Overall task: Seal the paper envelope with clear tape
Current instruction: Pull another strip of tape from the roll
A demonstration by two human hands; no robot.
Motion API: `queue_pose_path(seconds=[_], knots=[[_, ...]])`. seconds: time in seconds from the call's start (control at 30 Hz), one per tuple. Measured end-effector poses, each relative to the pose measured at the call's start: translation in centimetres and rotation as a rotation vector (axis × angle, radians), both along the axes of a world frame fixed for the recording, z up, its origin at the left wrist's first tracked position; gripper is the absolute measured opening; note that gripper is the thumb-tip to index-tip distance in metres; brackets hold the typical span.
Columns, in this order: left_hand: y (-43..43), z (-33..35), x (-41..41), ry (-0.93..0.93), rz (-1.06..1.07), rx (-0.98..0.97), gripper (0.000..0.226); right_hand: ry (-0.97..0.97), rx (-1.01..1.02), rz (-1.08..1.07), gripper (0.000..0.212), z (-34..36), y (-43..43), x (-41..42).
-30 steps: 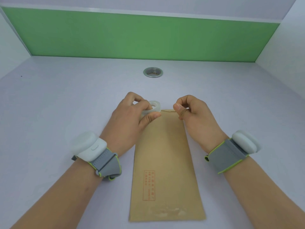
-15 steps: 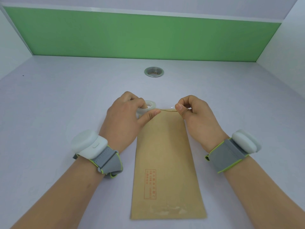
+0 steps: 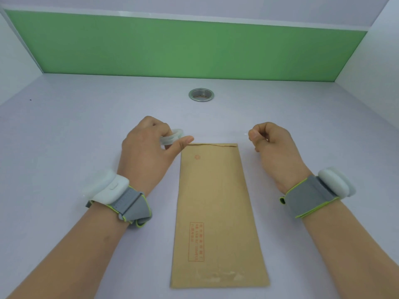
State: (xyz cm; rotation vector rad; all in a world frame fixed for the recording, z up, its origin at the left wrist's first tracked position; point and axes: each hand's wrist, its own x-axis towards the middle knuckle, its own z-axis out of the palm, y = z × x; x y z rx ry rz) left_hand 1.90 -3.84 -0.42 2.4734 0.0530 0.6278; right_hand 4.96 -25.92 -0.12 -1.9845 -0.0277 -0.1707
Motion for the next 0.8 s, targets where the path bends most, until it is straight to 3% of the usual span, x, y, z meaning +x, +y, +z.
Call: queue_pose_path(seconds=[0.33, 0.8], knots=[[0.0, -0.5, 0.2, -0.008, -0.105, -0.162, 0.031, -0.037, 0.023, -0.031, 0.009, -0.2, 0.1, -0.1], [-1.1, -0.3, -0.2, -0.022, -0.288, -0.179, 0.026, -0.058, 0.114, -0.033, 0.013, 0.3, 0.0, -0.3]])
